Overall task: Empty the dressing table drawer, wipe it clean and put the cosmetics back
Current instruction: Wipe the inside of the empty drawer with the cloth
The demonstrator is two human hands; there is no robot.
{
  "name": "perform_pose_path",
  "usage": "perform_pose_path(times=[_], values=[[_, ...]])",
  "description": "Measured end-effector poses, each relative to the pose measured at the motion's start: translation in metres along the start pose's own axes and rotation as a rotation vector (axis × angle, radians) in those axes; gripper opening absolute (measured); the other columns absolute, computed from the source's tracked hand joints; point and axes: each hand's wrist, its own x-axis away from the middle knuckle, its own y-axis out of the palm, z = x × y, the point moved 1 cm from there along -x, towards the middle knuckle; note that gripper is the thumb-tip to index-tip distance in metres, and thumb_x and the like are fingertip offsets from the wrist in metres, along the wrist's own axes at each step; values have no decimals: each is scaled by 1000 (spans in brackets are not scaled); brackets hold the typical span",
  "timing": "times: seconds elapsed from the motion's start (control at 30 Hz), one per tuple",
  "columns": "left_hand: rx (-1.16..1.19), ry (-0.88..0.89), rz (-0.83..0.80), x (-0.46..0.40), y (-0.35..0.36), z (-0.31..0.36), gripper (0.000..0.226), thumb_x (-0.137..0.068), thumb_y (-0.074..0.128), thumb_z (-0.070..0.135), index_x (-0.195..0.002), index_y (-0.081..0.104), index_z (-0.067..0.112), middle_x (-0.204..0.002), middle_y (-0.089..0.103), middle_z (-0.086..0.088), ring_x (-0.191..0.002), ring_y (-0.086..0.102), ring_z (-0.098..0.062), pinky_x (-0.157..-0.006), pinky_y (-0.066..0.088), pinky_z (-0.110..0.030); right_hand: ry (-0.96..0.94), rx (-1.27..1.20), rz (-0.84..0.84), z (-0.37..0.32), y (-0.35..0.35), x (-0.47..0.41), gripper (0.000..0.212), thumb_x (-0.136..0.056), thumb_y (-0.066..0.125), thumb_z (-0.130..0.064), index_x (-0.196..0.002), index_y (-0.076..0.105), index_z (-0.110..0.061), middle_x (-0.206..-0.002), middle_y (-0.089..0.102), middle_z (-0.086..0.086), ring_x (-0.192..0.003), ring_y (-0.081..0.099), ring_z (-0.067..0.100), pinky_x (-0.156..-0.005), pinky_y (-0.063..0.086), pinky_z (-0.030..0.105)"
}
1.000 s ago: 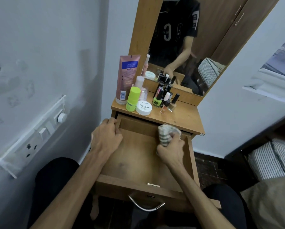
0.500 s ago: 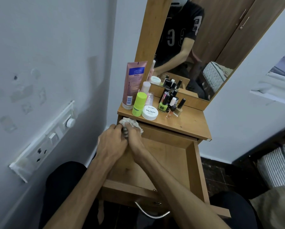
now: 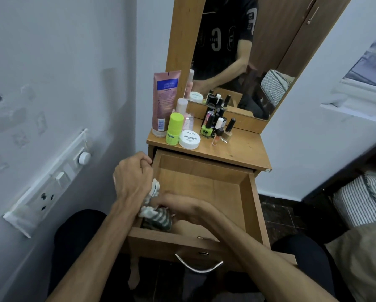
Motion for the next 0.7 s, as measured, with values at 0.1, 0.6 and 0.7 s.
perform_pose_path(times=[0.1,0.6,0.7], values=[[-10,101,-40,3,2,1,26,-86,52,6,-80,74,18,-73,73,2,-68,63,-22,-70,52,-35,-46,176,-52,-6,7,12,19,-89,66,-33,-106,60,-28,-108,65,3,-86,61,11,-79,50,28],[-234,579,-326,14,22,6,16,-81,60,7,-72,67,18,-72,69,5,-63,62,-14,-65,58,-34,-24,518,-13,63,-62,95,15,-99,56,-35,-110,65,-31,-106,61,-2,-90,54,14,-77,43,34],[-235,627,-400,17,24,8,16,-82,61,7,-74,68,20,-73,69,7,-65,61,-11,-64,52,-27,93,550,-11,73,-83,120,23,-101,58,-29,-122,66,-23,-107,62,-4,-89,55,11,-73,44,29]])
